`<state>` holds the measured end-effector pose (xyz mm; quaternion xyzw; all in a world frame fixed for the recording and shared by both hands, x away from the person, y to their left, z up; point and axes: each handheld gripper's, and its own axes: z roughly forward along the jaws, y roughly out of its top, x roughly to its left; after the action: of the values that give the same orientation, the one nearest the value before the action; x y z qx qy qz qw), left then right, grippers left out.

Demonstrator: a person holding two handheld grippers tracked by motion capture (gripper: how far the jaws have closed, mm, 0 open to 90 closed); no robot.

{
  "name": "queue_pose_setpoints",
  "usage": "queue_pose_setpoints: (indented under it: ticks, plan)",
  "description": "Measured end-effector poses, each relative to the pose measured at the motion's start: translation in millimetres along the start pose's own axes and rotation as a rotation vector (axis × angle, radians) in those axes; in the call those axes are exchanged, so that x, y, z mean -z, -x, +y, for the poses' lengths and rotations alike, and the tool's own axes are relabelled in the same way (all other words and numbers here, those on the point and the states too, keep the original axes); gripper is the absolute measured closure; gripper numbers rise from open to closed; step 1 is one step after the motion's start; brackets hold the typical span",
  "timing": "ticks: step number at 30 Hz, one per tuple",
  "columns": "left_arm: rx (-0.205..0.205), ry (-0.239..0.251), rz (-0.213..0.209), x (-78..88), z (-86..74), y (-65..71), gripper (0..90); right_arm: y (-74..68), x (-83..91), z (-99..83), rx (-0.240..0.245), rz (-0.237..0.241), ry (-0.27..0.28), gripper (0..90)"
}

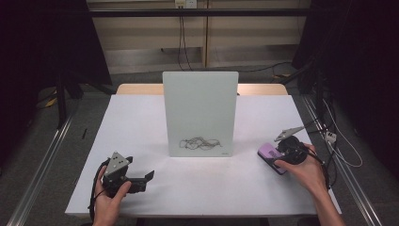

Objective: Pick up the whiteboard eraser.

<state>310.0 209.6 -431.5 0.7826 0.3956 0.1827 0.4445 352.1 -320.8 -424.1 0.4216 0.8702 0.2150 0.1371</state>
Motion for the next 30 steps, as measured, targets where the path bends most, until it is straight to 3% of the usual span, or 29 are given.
queue_pose_setpoints:
  ticks: [9,17,24,30]
  plan:
    - [0.003,-0.002,-0.002,0.0,0.0,-0.2,5.2,-2.5,0.8,2.6,-0.019,-0.016,-0.022,40.9]
    - [0.007,0.001,-0.002,-0.4,-0.4,-0.8,5.2,-5.6,4.9,3.6,-0.027,-0.018,0.003,41.3]
    - [0.008,-0.002,-0.003,0.3,-0.9,-1.1,5.2,-6.3,8.6,3.0,-0.051,-0.006,0.069,41.3]
    - [0.032,0.001,0.011,1.1,-1.4,-6.1,5.2,-10.9,16.9,6.1,-0.032,-0.013,0.136,41.4]
